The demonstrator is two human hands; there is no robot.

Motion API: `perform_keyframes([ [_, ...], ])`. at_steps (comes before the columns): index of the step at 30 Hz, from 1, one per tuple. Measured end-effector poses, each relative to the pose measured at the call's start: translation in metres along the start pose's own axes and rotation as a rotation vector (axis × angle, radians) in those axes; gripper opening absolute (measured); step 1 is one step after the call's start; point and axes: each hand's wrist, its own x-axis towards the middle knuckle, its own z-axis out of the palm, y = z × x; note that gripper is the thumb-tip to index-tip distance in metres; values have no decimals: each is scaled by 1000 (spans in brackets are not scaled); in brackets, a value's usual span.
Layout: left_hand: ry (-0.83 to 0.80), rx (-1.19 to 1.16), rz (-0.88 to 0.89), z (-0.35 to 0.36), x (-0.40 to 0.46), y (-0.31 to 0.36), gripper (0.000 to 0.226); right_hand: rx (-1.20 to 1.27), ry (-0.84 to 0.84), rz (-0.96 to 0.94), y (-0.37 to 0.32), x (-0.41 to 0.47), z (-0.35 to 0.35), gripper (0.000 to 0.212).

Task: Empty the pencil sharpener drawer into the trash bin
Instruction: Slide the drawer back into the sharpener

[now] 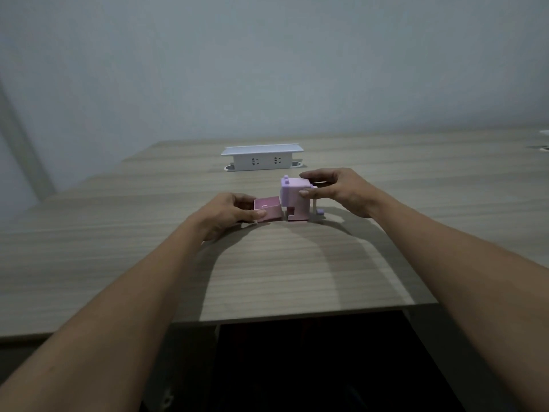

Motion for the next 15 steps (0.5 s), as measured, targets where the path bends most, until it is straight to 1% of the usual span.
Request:
perform_keyframes([
  [9,7,42,11,-1,3,-1,42,27,-12,-6,4,3,0,57],
  [15,-26,-3,54,18,7,-2,41,81,7,-20,9,1,5,55],
])
